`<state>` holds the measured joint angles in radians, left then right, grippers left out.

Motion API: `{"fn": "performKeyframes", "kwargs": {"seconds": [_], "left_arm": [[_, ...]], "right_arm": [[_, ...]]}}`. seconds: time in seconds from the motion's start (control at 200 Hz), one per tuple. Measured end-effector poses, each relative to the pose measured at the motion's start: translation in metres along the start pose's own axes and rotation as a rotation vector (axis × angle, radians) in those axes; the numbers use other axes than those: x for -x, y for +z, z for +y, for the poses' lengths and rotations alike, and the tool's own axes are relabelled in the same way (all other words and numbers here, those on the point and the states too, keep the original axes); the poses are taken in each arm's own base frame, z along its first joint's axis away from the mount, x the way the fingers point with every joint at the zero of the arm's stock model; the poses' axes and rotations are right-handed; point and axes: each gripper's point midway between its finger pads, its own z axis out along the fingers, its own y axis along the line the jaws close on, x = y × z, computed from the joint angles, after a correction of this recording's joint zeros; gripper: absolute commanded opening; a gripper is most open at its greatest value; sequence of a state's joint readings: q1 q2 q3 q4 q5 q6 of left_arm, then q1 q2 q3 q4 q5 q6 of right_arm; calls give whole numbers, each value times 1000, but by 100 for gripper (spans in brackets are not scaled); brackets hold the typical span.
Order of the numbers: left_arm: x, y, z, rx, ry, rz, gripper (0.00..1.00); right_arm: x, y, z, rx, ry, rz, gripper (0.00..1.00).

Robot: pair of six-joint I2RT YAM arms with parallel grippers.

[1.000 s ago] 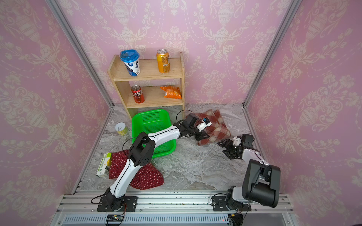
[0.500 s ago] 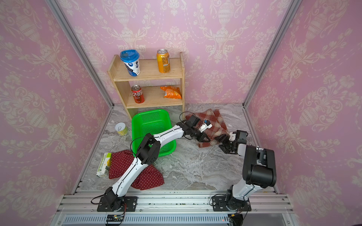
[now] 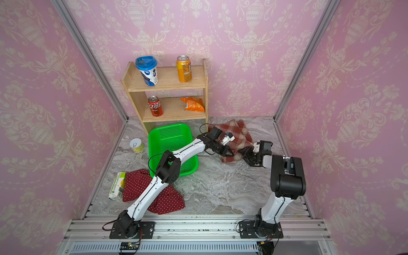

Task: Roll up the skirts
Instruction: Roll the skirt at the center of the board.

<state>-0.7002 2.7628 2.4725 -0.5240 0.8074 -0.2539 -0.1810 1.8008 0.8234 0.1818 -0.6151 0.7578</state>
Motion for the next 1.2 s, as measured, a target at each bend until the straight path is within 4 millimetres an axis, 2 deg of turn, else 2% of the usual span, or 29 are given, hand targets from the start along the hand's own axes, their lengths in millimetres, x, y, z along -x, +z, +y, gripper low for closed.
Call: {"fn": "performKeyframes", "kwargs": {"seconds": [0.03,0.08,0.195,0.32,0.495,0.69,0.786,0.871,0.946,1.006,1.201], "left_arm": [[0,-1,1,2,-2,-1,27],[-1,-2,2,2,-6,3,42],[2,-5,-7,-17,28,4,76],[0,-8,-22,-3,94,4,99],[-20,-20,-30,98,208,-16,99],[-54,-35,-46,246,479,-80,99],[-69,-31,-57,318,658,-108,99],[-89,-20,-69,374,828,-117,99],[-96,-10,-77,418,940,-126,99],[-94,-5,-87,440,1005,-154,99],[-60,-12,-111,524,1127,-316,99]], "right_arm": [[0,3,-3,-13,3,2,13],[-1,7,-8,-34,16,10,0],[0,9,-9,-50,22,18,0],[0,9,-8,-73,17,20,0],[-6,-1,-5,-109,-3,33,0],[-10,-26,6,-123,-22,32,0],[-10,-37,6,-117,-12,27,0],[-14,-44,2,-121,-1,34,0],[-18,-50,-2,-125,6,40,0],[-22,-53,-4,-125,12,47,0],[-33,-58,-4,-118,9,76,0]]}}
